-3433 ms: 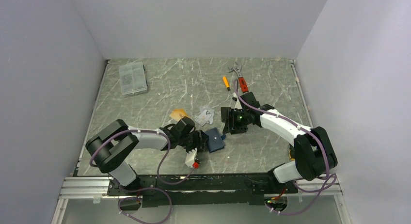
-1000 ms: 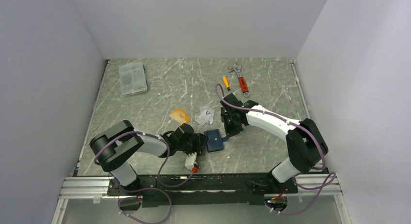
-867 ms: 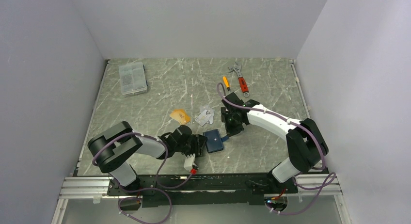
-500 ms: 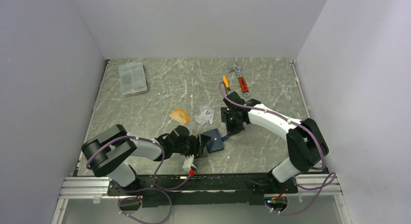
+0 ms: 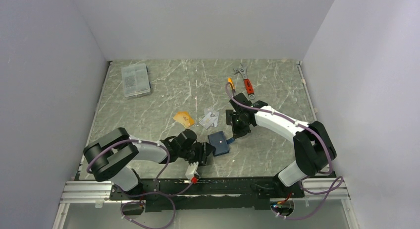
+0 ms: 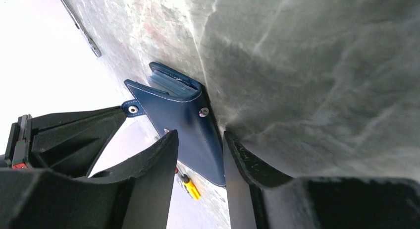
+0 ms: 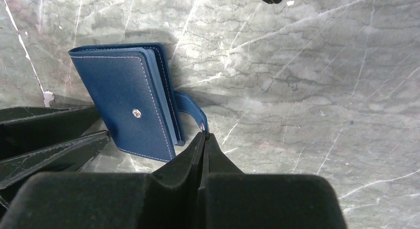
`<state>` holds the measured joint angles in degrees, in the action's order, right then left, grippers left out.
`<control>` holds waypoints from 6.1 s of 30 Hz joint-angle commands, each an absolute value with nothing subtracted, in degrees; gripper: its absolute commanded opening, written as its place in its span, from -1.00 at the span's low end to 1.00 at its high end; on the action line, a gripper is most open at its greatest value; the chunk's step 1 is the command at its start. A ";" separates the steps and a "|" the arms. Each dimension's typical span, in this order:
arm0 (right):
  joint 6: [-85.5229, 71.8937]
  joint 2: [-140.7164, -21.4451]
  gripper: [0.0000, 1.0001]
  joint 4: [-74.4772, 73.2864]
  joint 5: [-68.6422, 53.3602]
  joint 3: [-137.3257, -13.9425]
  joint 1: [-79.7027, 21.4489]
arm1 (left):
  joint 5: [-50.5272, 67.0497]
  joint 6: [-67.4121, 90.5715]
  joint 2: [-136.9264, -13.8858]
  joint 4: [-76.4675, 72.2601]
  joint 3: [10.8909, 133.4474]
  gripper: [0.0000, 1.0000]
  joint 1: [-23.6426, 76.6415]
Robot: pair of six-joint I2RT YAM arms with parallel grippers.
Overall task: Put the credit cards into the card holder
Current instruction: Close the card holder at the center of the board.
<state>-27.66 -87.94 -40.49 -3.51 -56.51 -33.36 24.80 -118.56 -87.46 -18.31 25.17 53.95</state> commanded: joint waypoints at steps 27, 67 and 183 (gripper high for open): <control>-26.09 -91.78 -1.00 -35.27 -17.29 -58.01 -32.14 | 22.42 -133.73 -94.21 -7.79 33.33 -0.57 54.67; -25.21 -96.63 -0.40 -47.72 3.41 -67.65 -40.31 | 17.85 -128.10 -93.26 -8.15 31.99 -0.77 56.85; -33.64 -104.34 -1.00 -32.02 0.35 -61.13 -45.72 | 14.76 -122.48 -93.58 -3.82 35.12 -0.95 58.45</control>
